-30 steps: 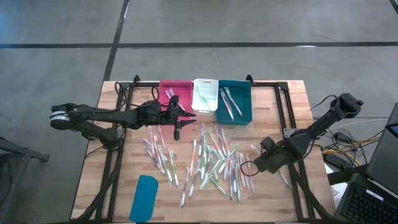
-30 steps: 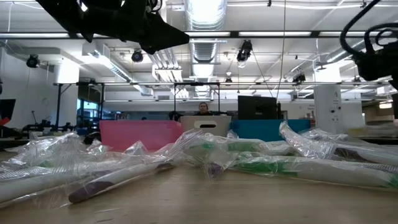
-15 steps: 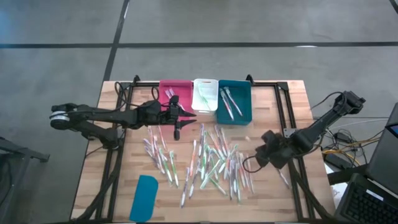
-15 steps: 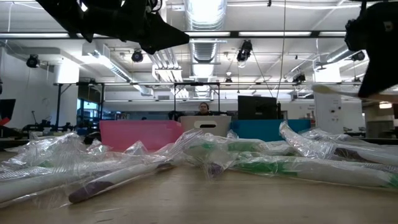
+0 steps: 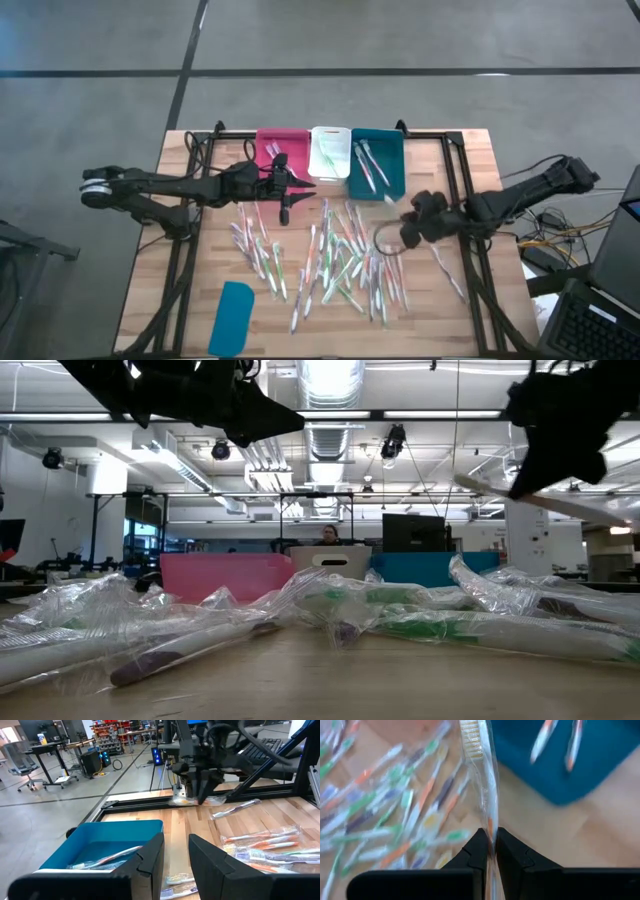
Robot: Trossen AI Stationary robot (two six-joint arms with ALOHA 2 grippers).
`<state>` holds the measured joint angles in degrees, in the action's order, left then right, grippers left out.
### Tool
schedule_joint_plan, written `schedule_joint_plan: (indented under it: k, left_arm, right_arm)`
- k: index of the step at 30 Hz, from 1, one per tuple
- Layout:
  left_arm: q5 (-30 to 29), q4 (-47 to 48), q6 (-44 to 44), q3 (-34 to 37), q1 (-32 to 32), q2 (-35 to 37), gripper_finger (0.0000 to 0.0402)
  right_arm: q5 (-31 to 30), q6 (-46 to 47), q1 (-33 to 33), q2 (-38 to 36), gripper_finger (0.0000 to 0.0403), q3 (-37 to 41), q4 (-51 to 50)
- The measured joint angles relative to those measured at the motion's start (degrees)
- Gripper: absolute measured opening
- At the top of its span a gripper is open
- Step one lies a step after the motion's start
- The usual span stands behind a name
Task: Pick & Place Toothbrushes
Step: Put the orange toothbrush into the blue bin
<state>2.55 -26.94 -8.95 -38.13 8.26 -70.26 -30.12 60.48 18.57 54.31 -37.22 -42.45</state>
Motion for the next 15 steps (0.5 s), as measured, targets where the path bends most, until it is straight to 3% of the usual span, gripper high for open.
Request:
schedule_joint_plan:
  k: [6, 15]
  left_arm:
    - [-0.02, 0.0, 0.0, 0.0, 0.02, 0.0, 0.0094]
    - [-0.02, 0.0, 0.0, 0.02, 0.01, 0.0, 0.0094]
  right_arm:
    - [1.66, -13.07, -10.6, 1.99, 0.0022, -4.66, 0.97]
    - [11.6, -29.52, -26.95, 8.38, 0.0022, -12.22, 6.72]
